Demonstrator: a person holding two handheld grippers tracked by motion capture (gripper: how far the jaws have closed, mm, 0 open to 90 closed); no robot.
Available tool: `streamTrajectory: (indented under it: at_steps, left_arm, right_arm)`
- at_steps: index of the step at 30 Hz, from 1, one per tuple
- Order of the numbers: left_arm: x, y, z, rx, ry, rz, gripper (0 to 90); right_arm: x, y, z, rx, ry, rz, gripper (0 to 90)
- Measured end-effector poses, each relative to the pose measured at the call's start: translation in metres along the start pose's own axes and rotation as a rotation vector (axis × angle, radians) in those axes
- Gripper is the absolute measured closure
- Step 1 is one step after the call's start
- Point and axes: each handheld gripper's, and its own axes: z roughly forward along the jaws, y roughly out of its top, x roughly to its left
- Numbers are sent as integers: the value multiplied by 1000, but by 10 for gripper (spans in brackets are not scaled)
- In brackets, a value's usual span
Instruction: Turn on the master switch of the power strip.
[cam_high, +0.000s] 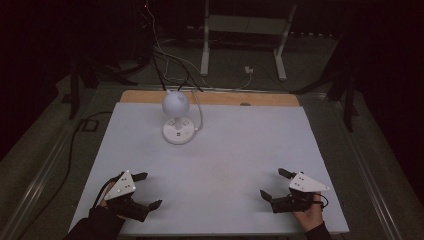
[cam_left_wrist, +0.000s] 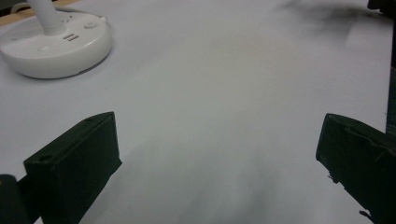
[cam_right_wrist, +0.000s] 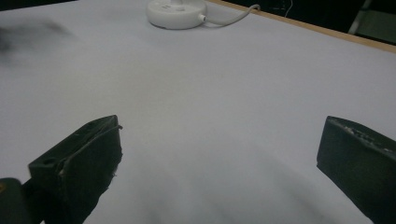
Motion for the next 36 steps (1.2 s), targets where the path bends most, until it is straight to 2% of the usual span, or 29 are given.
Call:
streamTrajectory:
  at_steps: [12, 19, 24, 36]
  left_arm:
    - [-3, 0, 2, 15, -29, 22, 1]
    - [-3, 1, 1, 2, -34, 28, 1]
    - [-5, 2, 2, 20, -48, 43, 1]
    - [-7, 9, 1, 16, -58, 47, 1]
  right_arm:
    - [0, 0, 0, 11, -14, -7, 0]
    - [1, 2, -2, -4, -19, -10, 0]
    - [1, 2, -2, -12, -34, -11, 0]
    - [3, 4, -3, -23, -29, -6, 0]
